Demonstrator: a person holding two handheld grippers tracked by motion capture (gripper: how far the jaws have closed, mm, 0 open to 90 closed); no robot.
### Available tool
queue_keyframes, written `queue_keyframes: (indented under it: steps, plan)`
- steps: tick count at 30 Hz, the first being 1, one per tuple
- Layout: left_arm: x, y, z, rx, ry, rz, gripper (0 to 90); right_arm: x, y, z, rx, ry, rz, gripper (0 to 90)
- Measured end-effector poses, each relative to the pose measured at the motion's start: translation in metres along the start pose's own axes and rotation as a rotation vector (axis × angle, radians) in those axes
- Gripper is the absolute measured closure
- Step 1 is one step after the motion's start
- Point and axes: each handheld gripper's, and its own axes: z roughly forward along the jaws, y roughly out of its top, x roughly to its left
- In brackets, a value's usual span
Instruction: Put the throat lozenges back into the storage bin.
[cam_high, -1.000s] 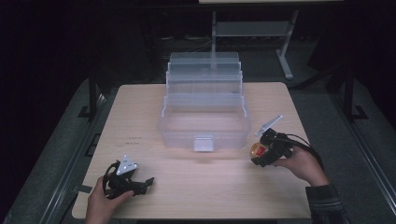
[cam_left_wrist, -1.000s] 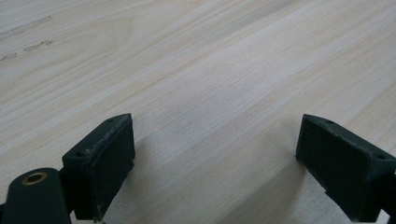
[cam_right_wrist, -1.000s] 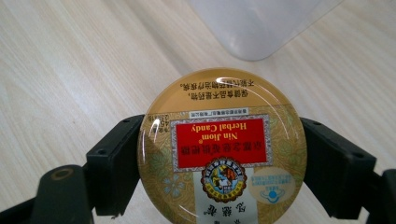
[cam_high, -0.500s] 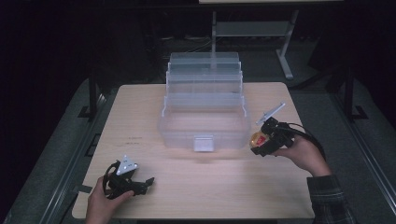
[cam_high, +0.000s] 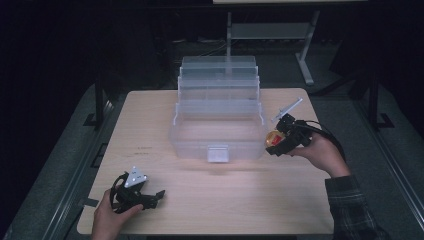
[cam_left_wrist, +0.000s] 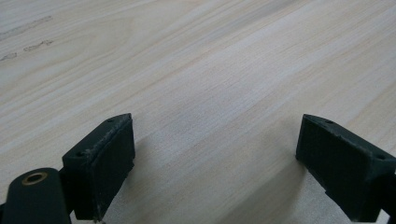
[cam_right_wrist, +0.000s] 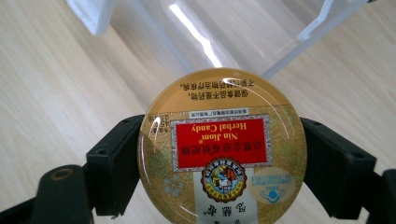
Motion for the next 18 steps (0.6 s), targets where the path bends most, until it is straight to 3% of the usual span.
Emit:
queue_keyframes:
  steps: [18]
  plan:
    - [0.000, 0.000, 0.000, 0.000, -0.001, -0.002, 10.8, -0.013, 0.032, 0.013, -0.038, -0.002, 0.026, 19.8]
